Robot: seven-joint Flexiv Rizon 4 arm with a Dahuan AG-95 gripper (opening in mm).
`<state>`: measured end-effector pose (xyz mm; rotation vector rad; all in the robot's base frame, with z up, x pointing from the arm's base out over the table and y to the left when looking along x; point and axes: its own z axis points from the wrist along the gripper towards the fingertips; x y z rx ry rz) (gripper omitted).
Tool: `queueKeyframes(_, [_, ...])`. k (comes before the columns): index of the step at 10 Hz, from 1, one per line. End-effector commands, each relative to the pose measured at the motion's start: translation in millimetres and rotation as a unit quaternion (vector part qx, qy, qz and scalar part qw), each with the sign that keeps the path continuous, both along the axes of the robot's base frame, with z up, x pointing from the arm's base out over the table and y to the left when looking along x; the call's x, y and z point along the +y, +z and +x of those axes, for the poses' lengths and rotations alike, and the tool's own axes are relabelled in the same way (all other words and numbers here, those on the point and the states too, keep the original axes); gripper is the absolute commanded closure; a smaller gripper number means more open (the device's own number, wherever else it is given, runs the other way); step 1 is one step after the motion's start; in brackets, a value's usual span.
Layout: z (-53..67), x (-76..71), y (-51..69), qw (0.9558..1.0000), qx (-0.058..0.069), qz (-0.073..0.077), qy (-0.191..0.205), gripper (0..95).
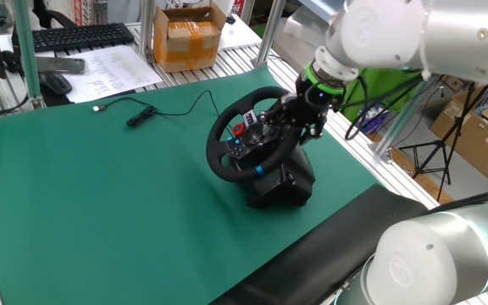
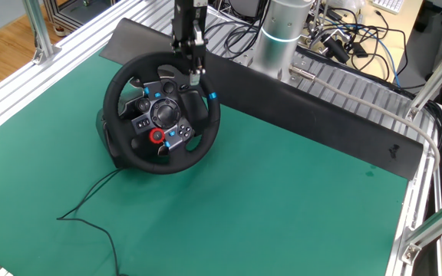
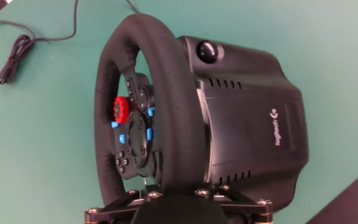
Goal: Rotate the steering wheel 90 degrees clockwise
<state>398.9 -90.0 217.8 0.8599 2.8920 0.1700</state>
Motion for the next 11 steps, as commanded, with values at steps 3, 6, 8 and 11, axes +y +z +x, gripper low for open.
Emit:
queueKeyframes(3, [-7.2, -9.2, 23.2, 0.9985, 0.029, -0.013, 0.045, 0.0])
queueKeyframes(6, [-11.6, -14.6, 35.8, 0.9962, 0.030, -0.041, 0.070, 0.0])
queueKeyframes(8, [-9.0, -16.6, 41.7, 0.9942, 0.043, -0.045, 0.088, 0.0])
queueKeyframes(11, [-5.5, -23.8, 56.9, 0.9902, 0.051, -0.060, 0.115, 0.0])
